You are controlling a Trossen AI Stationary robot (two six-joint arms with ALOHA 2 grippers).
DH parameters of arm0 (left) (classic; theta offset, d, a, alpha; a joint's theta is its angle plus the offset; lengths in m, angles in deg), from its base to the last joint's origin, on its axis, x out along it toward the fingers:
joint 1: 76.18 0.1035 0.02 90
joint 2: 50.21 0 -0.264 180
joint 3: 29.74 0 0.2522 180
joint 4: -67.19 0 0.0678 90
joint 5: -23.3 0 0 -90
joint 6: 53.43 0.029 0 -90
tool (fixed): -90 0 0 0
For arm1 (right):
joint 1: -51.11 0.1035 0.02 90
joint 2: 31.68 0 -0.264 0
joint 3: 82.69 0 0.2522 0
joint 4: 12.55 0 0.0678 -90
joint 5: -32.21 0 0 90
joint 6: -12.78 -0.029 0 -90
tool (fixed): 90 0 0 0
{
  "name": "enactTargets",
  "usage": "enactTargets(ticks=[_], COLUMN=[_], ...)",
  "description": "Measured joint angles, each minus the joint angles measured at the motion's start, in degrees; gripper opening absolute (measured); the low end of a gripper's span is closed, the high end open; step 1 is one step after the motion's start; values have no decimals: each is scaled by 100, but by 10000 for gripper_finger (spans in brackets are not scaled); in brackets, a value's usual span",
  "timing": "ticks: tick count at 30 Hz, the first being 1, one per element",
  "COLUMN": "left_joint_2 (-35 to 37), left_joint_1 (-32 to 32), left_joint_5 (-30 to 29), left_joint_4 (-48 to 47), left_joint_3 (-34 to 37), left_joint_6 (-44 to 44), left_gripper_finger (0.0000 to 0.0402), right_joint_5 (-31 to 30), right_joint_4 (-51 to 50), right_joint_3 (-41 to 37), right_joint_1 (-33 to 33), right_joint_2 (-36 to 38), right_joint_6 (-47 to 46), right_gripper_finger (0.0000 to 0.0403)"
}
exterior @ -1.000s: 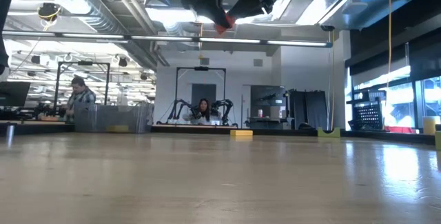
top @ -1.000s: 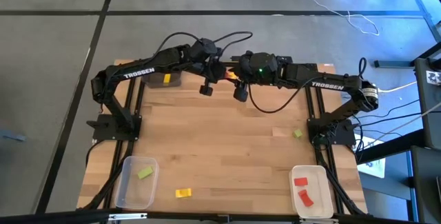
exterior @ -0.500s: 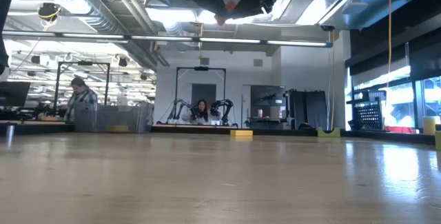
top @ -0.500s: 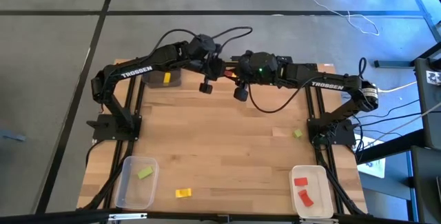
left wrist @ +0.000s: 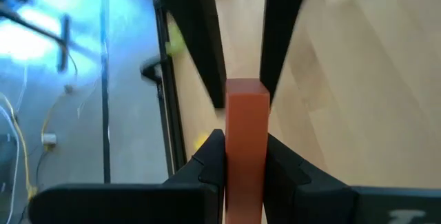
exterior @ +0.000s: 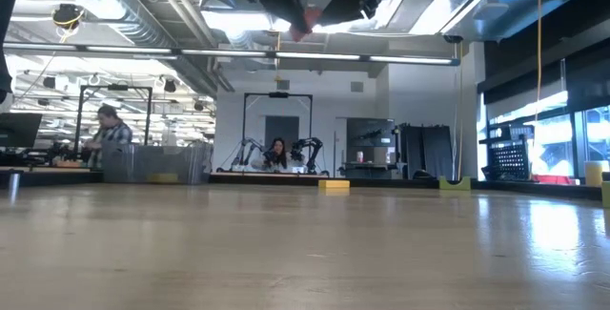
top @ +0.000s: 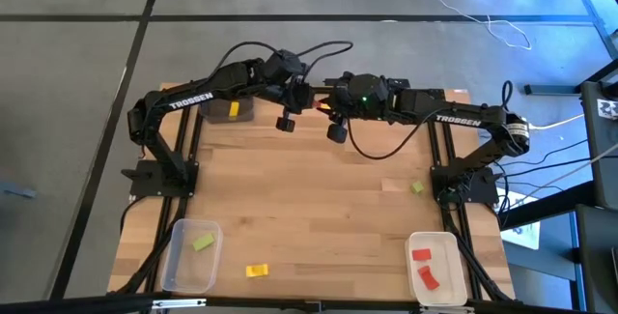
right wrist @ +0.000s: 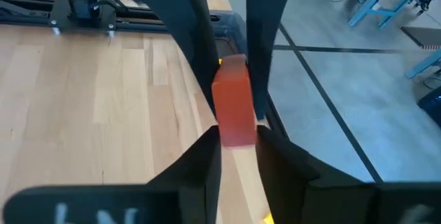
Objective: Sort & place blocks by color
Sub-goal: Put the orange block into the white bin
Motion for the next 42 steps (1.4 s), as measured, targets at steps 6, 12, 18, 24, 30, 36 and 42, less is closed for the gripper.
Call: enactTargets(ticks=[6, 12, 18, 24, 30, 36, 42], left_joint_2=[-4, -4, -4, -4, -4, -4, -4], left_joint_1=[8, 2, 2, 2, 2, 2, 2], left_joint_5=[25, 34, 36, 37, 47, 122, 119], left_joint_4=[-37, -22, -2, 42, 124, 173, 185], left_joint_3=[4, 4, 7, 7, 7, 9, 9], left_joint_6=[12, 10, 10, 17, 41, 43, 40], left_gripper_finger=[46, 46, 46, 46, 46, 46, 46], right_joint_5=[-13, -13, 20, 38, 51, 55, 59], right_joint_4=[30, 46, 258, 319, 313, 315, 314], right_joint_3=[0, 0, 0, 0, 0, 0, -2], right_joint_1=[0, 0, 0, 0, 0, 1, 4], right_joint_2=[13, 13, 13, 13, 13, 13, 13], right_joint_6=[9, 18, 124, 164, 167, 168, 174], right_gripper_finger=[136, 156, 157, 155, 127, 122, 89])
